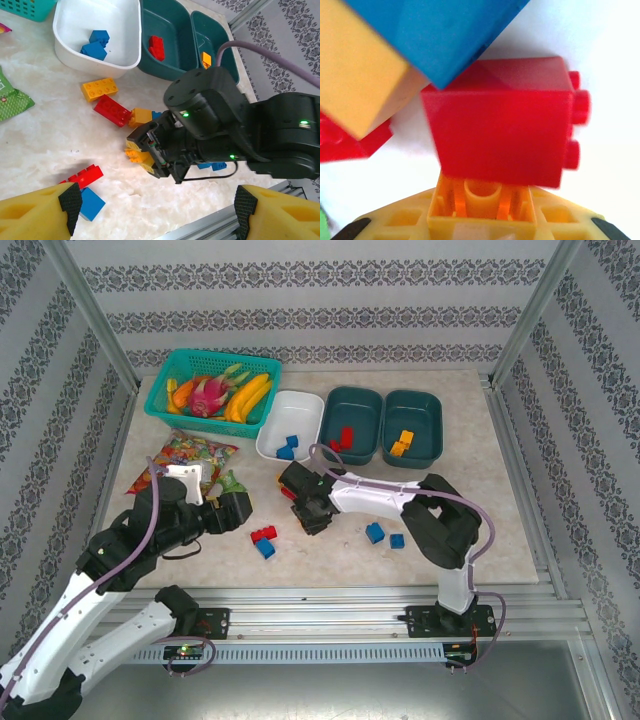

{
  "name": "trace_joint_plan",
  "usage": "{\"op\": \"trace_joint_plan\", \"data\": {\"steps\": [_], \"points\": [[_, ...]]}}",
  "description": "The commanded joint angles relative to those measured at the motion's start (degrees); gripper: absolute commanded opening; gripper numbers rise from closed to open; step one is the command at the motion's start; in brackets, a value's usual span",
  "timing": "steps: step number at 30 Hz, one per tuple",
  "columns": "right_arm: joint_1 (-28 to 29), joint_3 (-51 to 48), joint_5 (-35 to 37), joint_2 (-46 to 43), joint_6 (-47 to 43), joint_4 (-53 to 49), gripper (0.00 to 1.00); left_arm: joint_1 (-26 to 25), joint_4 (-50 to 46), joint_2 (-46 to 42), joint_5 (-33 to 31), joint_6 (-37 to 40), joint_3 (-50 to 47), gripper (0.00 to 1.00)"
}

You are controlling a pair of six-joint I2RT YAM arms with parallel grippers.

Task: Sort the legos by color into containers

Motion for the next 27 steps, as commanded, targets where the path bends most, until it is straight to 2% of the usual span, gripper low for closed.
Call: {"op": "trace_joint_plan", "data": {"steps": [1, 4, 6, 9, 12, 15, 18, 23, 27], "points": [[0.08, 3.25, 6.06, -8.80, -9.68, -7.47, 0.25, 0.34, 2.89, 3.29, 2.10, 1.63, 2.75, 0.82], [-2.59, 5.36, 11.64, -14.10, -19.14, -13.08, 0.25, 0.34, 6.05, 8.84, 4.23, 3.00, 5.60, 0.83], [-6.49, 5.39, 14.65, -17.23, -26.15, -15.38, 0.25, 0.25, 8.59, 13.21, 5.73, 3.89, 7.49, 0.83], [-14.78, 4.93, 17.07, -20.37, -38.29, -16.61, 0.24, 0.21, 12.22, 21.02, 8.53, 5.05, 10.38, 0.83], [-25.53, 5.72, 17.18, -20.29, -53.00, -16.88, 0.24, -0.57, 16.64, 29.25, 10.86, 5.10, 13.95, 0.83], [-34.99, 8.45, 13.55, -16.15, -65.31, -16.78, 0.24, -1.80, 20.04, 36.37, 11.54, 5.10, 18.42, 0.83], [-41.92, 12.97, 11.03, -9.55, -72.81, -18.40, 0.24, -2.77, 21.55, 42.55, 11.37, 5.37, 23.42, 0.82], [-48.00, 19.16, 8.84, 1.34, -76.66, -21.07, 0.23, -3.35, 23.19, 49.13, 10.38, 4.71, 28.03, 0.82], [-49.46, 22.72, 6.41, 8.15, -78.27, -20.91, 0.21, -3.53, 22.80, 51.70, 10.01, 4.52, 29.66, 0.82]]}}
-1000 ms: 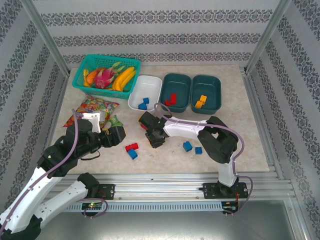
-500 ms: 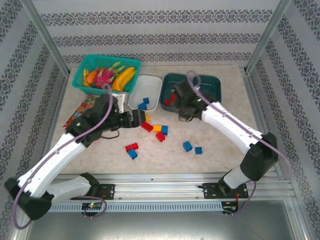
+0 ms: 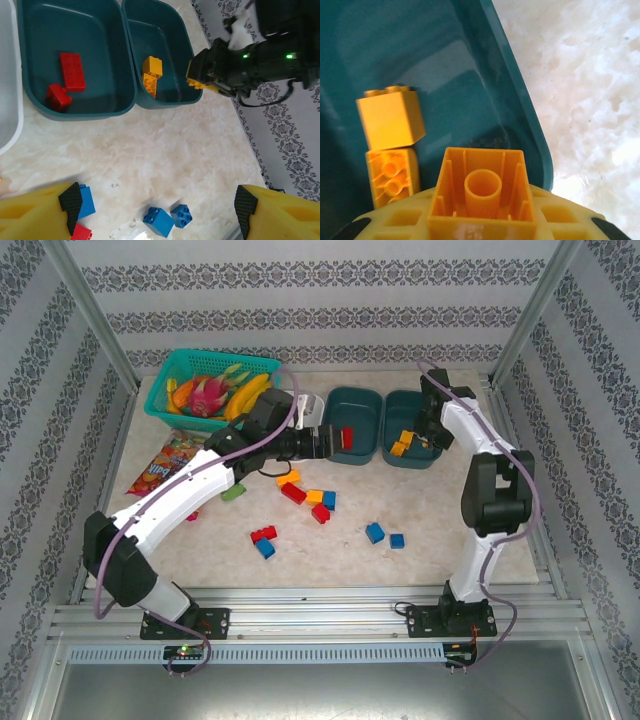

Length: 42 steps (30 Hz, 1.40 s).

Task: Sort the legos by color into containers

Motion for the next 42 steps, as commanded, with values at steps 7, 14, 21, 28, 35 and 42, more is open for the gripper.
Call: {"op": "trace_joint_plan", "data": {"steps": [7, 14, 21, 28, 35, 42], "points": [[-0.35, 7.26, -3.50, 8.86, -4.02, -3.90, 0.26, -1.13, 2.34, 1.37, -1.45, 0.10, 0.87, 0.82], [-0.06, 8.71, -5.71, 11.02, -3.09, -4.30, 0.42, -1.13, -0.05, -0.20, -4.01, -0.66, -0.96, 0.82], [1.95, 8.88, -2.91, 4.39, -2.74, -5.41, 0.64, -1.17, -5.44, -5.65, -7.81, -3.97, -5.54, 0.82], [9.98, -1.82, -0.73, -14.30, -5.84, 1.81, 0.74, -1.15, -19.60, -14.08, -13.98, -14.39, -12.78, 0.81], [27.10, -27.61, -8.59, -35.74, -10.97, 20.44, 0.76, -1.53, -27.69, -22.26, -12.65, -27.69, -26.41, 0.78], [45.15, -51.79, -22.97, -50.47, -17.92, 40.27, 0.85, -4.92, -21.77, -21.84, -10.12, -40.48, -35.97, 0.78]]}}
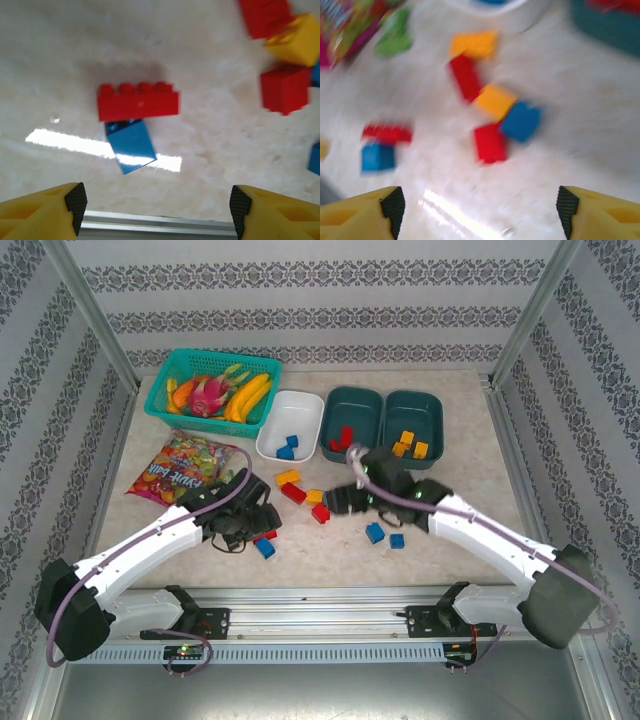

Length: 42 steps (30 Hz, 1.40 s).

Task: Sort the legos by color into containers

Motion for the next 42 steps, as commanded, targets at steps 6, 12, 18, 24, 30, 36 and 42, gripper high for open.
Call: {"op": "trace_joint_plan", "data": {"steps": [6, 12, 18, 24, 30, 36, 42], "points": [[9.05, -13.37, -8.33, -10.28, -6.12, 12.55, 0.89, -3.32, 7.21, 4.59, -0.03, -13.32, -5.07, 0.79], [9.10, -12.97, -6.58, -11.60, -6.93, 10.52, 0.89, -3.93, 11.62, 7.99, 0.26, -14.97, -6.70, 0.78], [9.05, -12.26, -6.84, -10.40, -5.62, 10.53, 0.89, -3.93, 13.00, 10.97, -1.39, -14.88, -7.52, 0.71], [9.05, -11.32, -6.92, -9.39, -6.01, 10.71, 0.89, -3.93, 14.88, 14.22, -2.97, -13.89, -7.48, 0.60], [8.46, -9.76, -7.51, -7.08, -6.40, 10.97, 0.89, -3.93, 13.11, 15.68, -4.47, -12.64, -6.88, 0.48], [8.00, -7.69, -7.43, -5.57, -6.49, 10.92, 0.89, -4.02, 7.69, 13.18, -6.68, -11.77, -5.17, 0.32], [5.35, -3.28, -3.45, -7.97, -5.40, 10.40, 0.88, -3.79, -5.85, 5.33, -10.97, -6.47, 5.37, 0.29]]}}
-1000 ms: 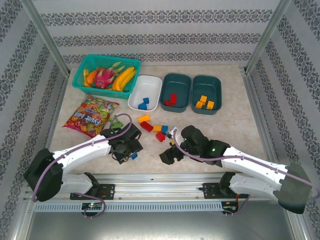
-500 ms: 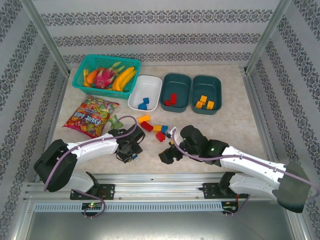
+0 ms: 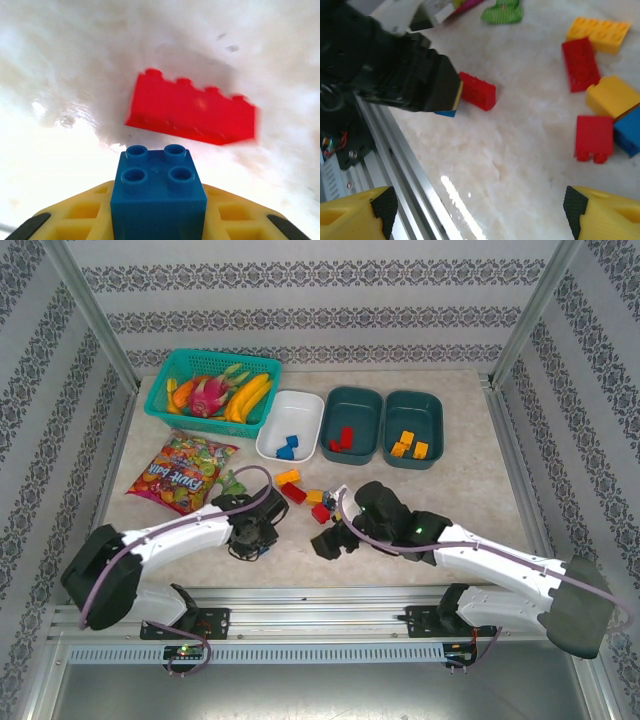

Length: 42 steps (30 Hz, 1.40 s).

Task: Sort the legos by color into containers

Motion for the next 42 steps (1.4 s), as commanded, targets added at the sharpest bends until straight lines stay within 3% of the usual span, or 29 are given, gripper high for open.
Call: {"op": "trace_joint_plan", "data": {"steps": [1, 6, 11, 19, 25, 36, 42], "points": [[-2.52, 4.48, 2.99, -2.11, 0.32, 0.72, 0.88, -0.36, -10.73, -3.78, -4.75, 6.05, 9.39, 0.28], [-7.61, 10.33, 6.09, -0.71, 2.97, 0.75, 0.88, 7.49, -12.45, 0.77, -1.10, 16.12, 22.04, 0.28], [-14.47, 16.16, 5.64, 3.87, 7.92, 0.02, 0.88, 14.13, -10.03, 13.64, 3.43, 26.15, 37.38, 0.26], [-23.19, 20.09, 2.75, 10.34, 18.21, -0.50, 0.87, 17.59, -10.54, 39.32, 8.61, 36.17, 63.80, 0.25], [-24.20, 22.44, 2.87, 12.21, 18.65, -1.86, 0.87, 19.66, -13.37, 54.74, 13.50, 37.64, 79.20, 0.24], [-24.18, 21.71, 3.85, 12.67, 19.52, -1.74, 0.86, 20.37, -13.98, 63.01, 15.16, 39.60, 80.89, 0.25], [-24.02, 22.28, 3.99, 14.05, 19.35, -1.95, 0.86, 20.55, -14.33, 63.48, 14.79, 40.30, 80.74, 0.41]]}}
